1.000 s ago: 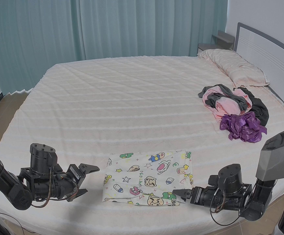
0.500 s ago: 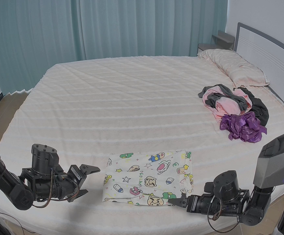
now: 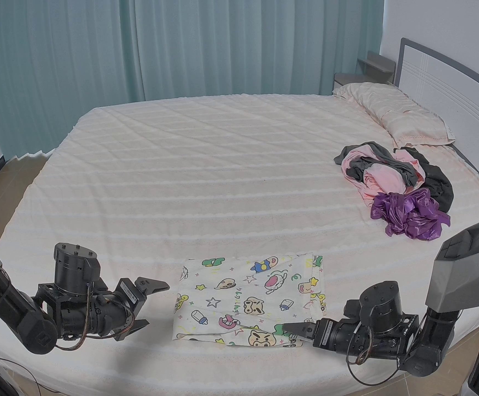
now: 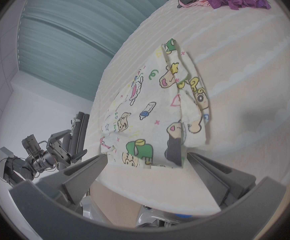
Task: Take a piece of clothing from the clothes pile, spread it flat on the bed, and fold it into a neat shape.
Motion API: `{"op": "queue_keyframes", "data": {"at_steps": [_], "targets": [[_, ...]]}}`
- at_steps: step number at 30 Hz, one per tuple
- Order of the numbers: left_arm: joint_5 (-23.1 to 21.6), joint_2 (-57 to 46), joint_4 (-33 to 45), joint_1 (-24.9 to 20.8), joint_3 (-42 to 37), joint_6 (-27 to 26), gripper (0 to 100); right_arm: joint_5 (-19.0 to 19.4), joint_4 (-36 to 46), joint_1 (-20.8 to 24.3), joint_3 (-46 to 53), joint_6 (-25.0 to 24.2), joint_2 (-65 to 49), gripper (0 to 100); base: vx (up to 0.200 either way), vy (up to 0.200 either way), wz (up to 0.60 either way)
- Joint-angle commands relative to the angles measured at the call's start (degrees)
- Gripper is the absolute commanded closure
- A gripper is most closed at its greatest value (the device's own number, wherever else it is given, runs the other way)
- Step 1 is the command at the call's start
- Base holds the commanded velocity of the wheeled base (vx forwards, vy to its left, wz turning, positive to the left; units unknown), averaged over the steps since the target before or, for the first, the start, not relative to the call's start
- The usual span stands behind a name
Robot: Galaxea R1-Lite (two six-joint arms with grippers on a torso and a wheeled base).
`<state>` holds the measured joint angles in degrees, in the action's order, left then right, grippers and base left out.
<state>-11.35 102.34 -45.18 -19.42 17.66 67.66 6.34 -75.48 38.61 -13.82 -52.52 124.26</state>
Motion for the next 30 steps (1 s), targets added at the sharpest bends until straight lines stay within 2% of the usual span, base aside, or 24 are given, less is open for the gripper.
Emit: {"op": "queue_keyframes", "data": {"at_steps": [1, 6, 7, 16, 22, 30], "targets": [[0.01, 0.14, -0.17, 0.00, 0.00, 0.02, 0, 0.08, -0.01, -0.73, -0.68, -0.04, 0.46, 0, 0.000, 0.000, 0.00], [0.45, 0.67, -0.52, 0.00, 0.09, 0.02, 0, -0.01, 0.34, -0.64, -1.29, -0.04, 1.16, 0, 0.000, 0.000, 0.00], [0.80, 0.67, -0.61, 0.00, 0.09, 0.02, 0, -0.01, 0.69, -0.55, -1.64, -0.04, 1.51, 100, 0.000, 0.000, 0.00], [0.89, 0.58, -0.61, 0.00, 0.00, 0.02, 0, -0.27, 3.50, -0.73, -1.29, -0.04, 1.34, 100, 0.000, 0.000, 0.00], [0.98, 0.58, -0.61, 0.00, 0.00, 0.02, 0, -2.21, 3.94, -0.81, -0.50, 0.05, -0.33, 100, 0.000, 0.000, 0.00], [0.98, 0.67, -0.61, 0.00, 0.00, -0.07, 0, -2.30, 4.12, -4.77, 0.64, 0.40, -3.85, 100, 0.000, 0.000, 0.00]]}}
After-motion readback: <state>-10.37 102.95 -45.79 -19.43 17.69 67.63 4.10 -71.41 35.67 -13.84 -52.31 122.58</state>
